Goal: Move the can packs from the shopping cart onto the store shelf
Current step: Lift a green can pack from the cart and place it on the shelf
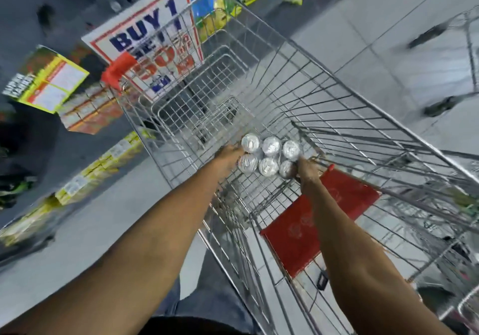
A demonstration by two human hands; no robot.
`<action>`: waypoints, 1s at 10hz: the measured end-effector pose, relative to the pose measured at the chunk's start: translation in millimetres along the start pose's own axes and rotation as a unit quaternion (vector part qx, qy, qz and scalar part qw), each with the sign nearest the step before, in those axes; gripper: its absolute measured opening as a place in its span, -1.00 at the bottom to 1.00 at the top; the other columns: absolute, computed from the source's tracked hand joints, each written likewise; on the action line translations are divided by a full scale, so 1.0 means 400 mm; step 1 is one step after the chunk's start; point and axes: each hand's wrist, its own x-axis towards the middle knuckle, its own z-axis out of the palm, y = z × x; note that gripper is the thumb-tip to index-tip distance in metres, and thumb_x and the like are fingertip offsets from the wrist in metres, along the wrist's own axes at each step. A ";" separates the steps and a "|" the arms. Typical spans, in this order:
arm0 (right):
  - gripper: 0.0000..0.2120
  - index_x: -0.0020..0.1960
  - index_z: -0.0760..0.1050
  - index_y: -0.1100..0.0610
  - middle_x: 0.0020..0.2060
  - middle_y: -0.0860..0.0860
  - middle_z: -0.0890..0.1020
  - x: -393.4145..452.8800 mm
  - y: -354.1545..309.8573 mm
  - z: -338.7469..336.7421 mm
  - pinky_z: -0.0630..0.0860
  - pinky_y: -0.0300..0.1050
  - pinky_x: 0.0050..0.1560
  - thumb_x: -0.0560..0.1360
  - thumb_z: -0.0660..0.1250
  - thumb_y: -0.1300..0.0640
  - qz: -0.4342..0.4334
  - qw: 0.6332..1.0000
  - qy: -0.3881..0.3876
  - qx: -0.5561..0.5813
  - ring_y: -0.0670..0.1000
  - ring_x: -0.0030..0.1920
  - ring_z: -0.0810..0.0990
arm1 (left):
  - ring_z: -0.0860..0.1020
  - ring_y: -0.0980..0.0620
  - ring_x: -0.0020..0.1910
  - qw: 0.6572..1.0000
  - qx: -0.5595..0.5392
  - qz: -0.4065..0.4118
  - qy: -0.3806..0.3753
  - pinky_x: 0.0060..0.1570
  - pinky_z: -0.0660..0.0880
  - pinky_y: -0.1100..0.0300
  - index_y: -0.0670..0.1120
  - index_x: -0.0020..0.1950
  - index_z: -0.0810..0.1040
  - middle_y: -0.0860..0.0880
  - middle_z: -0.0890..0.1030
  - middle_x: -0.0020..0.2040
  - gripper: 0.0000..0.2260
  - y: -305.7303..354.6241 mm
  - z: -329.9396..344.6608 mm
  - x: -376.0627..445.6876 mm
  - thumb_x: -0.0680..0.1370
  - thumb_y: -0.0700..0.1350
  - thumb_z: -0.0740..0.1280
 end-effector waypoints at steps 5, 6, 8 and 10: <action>-0.67 -0.41 0.29 0.00 -0.44 0.01 0.33 -0.224 -0.247 0.059 0.25 -0.08 -0.31 0.49 0.22 -0.05 -0.215 0.963 0.029 0.160 -0.02 -0.38 0.29 | 0.35 0.07 -0.42 0.982 -0.127 0.089 0.107 -0.39 0.32 0.25 -0.11 -0.20 0.47 -0.02 0.40 -0.37 -0.73 0.123 -0.232 -0.198 0.57 0.04 0.19; -0.70 -0.28 0.42 0.12 -0.31 0.07 0.43 -0.297 -0.343 0.047 0.35 -0.03 -0.19 0.41 0.24 -0.11 -0.265 0.948 0.016 0.173 0.02 -0.25 0.38 | 0.40 0.08 -0.39 0.967 -0.145 0.180 0.105 -0.34 0.38 0.22 -0.03 -0.28 0.42 0.01 0.45 -0.37 -0.74 0.158 -0.302 -0.308 0.58 0.03 0.18; -0.59 -0.26 0.52 0.17 -0.23 0.08 0.57 -0.482 -0.539 0.053 0.49 0.06 -0.02 0.40 0.26 -0.19 -0.385 0.916 -0.040 0.103 0.02 -0.14 0.51 | 0.42 0.02 -0.36 0.935 -0.192 0.273 0.119 -0.12 0.38 0.13 -0.03 -0.31 0.48 -0.03 0.48 -0.35 -0.74 0.165 -0.485 -0.537 0.54 0.03 0.26; -0.58 -0.22 0.43 0.41 -0.37 0.14 0.41 -0.673 -0.664 0.204 0.34 -0.13 -0.31 0.55 0.22 0.02 -0.498 0.855 -0.131 0.054 -0.01 -0.37 0.38 | 0.40 0.02 -0.34 0.881 -0.237 0.361 0.194 -0.24 0.43 0.20 -0.07 -0.33 0.40 -0.06 0.42 -0.37 -0.71 0.105 -0.696 -0.702 0.59 -0.10 0.19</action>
